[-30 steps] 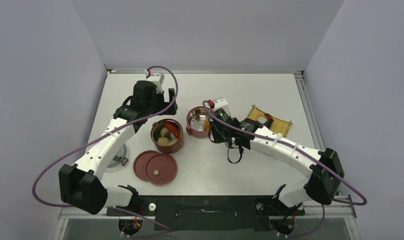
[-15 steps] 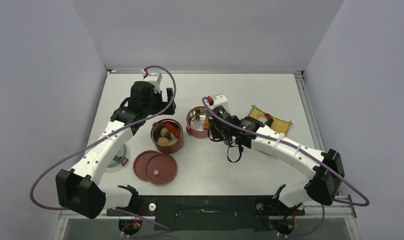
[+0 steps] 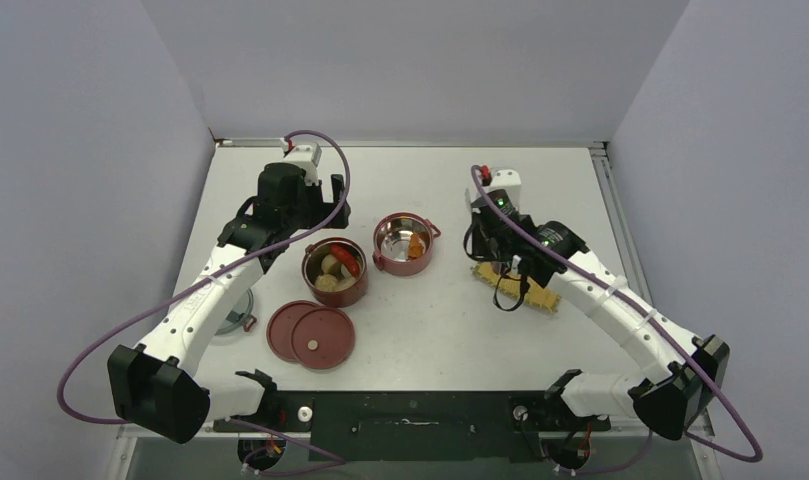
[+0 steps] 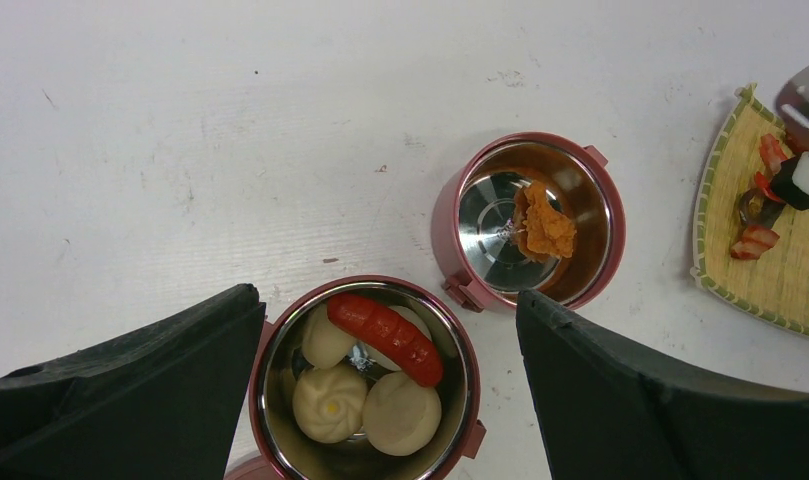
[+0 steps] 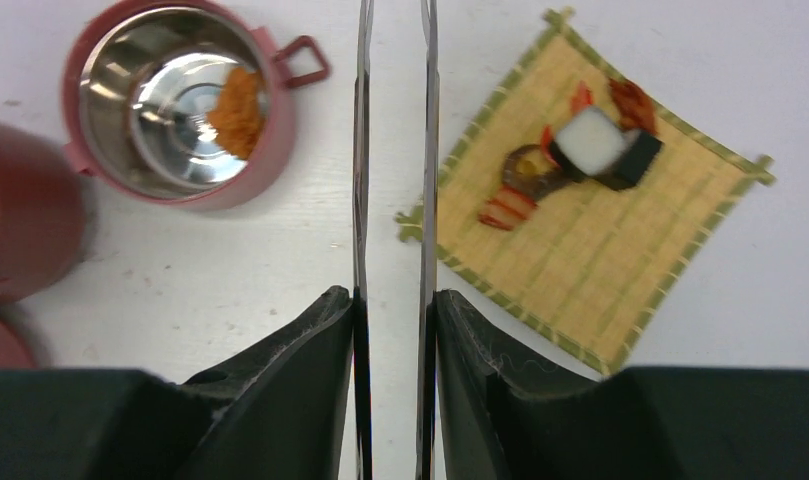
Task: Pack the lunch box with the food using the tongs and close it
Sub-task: Place the fake food in the packing box, then pick up the fake food from the plate.
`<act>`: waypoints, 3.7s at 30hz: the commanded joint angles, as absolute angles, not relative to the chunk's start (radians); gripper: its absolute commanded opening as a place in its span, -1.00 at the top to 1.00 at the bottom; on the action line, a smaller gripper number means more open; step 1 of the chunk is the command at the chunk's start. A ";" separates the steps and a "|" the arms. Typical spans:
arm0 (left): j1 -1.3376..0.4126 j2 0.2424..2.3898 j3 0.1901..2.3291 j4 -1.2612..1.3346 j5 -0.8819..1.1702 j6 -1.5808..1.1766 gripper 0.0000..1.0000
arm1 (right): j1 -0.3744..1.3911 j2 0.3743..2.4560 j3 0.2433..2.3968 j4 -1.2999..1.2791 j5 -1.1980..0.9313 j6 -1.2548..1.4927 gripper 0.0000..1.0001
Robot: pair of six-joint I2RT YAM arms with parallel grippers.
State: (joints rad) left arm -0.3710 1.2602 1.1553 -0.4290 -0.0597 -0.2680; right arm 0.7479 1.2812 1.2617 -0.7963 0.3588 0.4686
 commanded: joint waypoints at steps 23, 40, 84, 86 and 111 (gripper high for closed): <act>-0.364 1.227 1.155 -0.375 -0.059 -0.257 -0.95 | 0.308 1.155 1.074 -0.833 0.182 0.397 0.25; -0.364 1.238 1.158 -0.378 -0.046 -0.259 -0.95 | 0.310 1.161 1.055 -0.848 0.243 0.375 0.19; -0.374 1.247 1.159 -0.379 -0.012 -0.272 -0.95 | 0.480 1.208 1.074 -0.882 0.410 0.412 0.08; -0.374 1.246 1.159 -0.379 -0.012 -0.272 -0.95 | 0.484 1.211 1.072 -0.880 0.412 0.412 0.07; -0.374 1.249 1.159 -0.378 -0.009 -0.272 -0.95 | 0.547 1.263 1.067 -0.869 0.442 0.404 0.05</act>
